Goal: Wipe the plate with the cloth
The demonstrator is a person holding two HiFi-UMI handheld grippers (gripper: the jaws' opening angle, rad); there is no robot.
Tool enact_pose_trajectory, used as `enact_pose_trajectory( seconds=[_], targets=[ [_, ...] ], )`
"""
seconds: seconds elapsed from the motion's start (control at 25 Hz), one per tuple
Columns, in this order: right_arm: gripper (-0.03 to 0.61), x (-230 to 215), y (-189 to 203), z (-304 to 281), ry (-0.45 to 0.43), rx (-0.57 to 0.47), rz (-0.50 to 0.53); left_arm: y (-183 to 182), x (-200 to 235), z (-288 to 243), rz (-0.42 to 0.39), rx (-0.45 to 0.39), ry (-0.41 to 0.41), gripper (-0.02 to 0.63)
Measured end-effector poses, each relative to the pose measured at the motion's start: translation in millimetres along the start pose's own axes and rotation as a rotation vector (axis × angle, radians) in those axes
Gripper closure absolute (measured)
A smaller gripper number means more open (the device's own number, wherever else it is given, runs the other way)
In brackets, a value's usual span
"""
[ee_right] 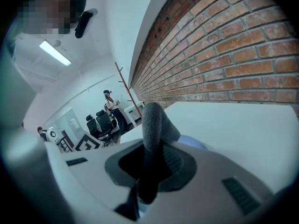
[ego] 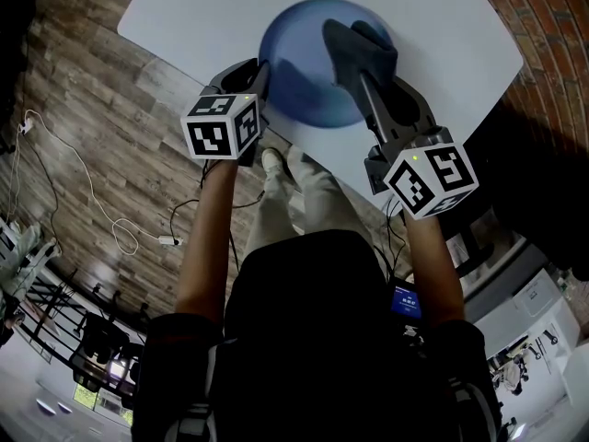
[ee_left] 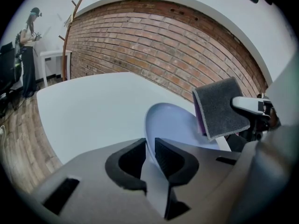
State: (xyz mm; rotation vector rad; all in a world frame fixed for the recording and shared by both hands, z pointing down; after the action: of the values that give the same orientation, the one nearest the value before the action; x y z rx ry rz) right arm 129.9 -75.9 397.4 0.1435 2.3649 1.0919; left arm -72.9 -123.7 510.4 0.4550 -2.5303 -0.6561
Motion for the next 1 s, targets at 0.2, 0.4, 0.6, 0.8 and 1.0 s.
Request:
enact_pose_trajectory(
  seconds=[0.2,0.4,0.6,0.8,1.0],
  targets=[
    [0.525,-2.1,1.7,0.1,-0.007,0.001,-0.016,0.8,-0.6,0.1,0.03,-0.002,-0.014,0.548],
    [0.525,-3.4,0.6,-0.8,-0.004,-0.002,-0.02,-0.1,0.5,1.2,0.056,-0.01,-0.027,0.554],
    [0.525,-5.1,3.3,-1.6,-0.002,0.004,-0.022,-0.6,2.5,0.8,0.076,-0.017,-0.032,0.561],
    [0.525,-7.3,4.2,-3.4,0.003,0.008,-0.022,-1.8,4.0,-0.1,0.08,-0.026,-0.034,0.566],
    [0.525,-8.9,6.0,-1.9,0.006,0.01,-0.02,-2.4,3.2,0.1,0.087,-0.033,-0.039,0.574]
  ],
)
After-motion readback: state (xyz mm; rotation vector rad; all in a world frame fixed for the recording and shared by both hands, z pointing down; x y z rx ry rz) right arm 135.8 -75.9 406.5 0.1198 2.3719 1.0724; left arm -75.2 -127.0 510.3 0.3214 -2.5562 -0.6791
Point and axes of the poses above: the fingertips, and each gripper's own axes: z backward along the fingers, x to its left, y out of its underside, the point moved 5 cm from there along z, backward along the fingers, and after that the axes turned 9 degrees about x, right-handed, at the moved point
